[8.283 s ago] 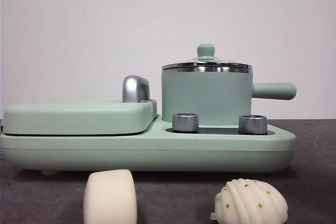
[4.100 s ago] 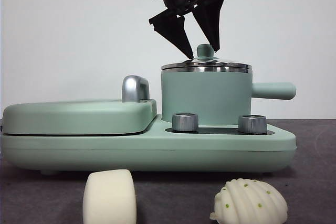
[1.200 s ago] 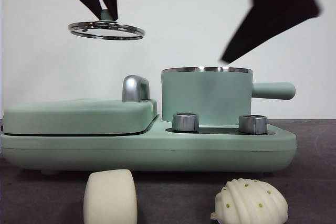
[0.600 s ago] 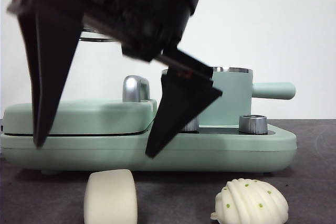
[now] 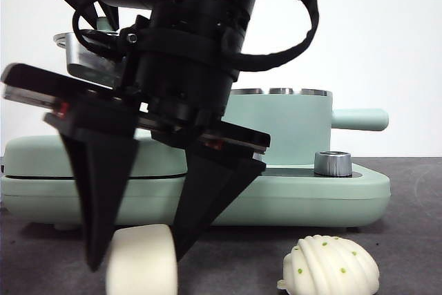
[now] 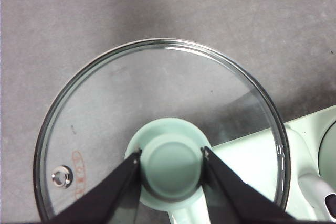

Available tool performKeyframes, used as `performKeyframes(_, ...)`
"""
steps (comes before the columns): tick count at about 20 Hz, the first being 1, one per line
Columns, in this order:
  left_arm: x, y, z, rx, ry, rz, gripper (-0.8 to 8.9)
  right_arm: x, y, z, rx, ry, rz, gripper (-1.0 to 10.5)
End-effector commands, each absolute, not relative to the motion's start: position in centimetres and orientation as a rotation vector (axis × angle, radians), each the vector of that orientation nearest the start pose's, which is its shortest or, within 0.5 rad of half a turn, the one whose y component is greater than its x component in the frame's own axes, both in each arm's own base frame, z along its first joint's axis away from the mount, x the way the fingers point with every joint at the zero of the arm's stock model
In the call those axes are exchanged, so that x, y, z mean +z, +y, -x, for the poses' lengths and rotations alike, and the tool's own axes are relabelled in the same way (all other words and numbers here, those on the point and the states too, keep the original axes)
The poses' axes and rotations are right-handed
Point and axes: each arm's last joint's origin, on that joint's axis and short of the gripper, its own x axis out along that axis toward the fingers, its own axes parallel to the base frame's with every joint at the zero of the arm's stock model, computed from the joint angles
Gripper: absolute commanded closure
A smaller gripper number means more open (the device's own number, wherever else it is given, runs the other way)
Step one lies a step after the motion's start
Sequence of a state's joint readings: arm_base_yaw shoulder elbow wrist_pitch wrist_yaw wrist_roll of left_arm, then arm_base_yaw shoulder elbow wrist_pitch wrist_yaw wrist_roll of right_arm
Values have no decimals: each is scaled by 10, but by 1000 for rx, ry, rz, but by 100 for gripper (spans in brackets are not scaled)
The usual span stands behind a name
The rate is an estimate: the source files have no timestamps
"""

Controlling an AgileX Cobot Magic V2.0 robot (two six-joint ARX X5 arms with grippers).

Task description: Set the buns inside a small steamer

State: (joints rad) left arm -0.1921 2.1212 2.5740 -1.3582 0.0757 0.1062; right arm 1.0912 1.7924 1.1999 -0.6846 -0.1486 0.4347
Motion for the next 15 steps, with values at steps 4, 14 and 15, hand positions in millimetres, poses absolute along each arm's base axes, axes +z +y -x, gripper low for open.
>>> performKeyframes(4, 425, -81, -401, -291, 833, -136, 700, 180, 312, -153, 752, 1375, 293, 810)
performKeyframes(14, 426, -79, -402, -284, 823, -128, 700, 300, 278, -211, 684, 1445, 328, 810)
performKeyframes(15, 427, -80, -403, -284, 815, -128, 700, 314, 269, -223, 675, 1420, 303, 810)
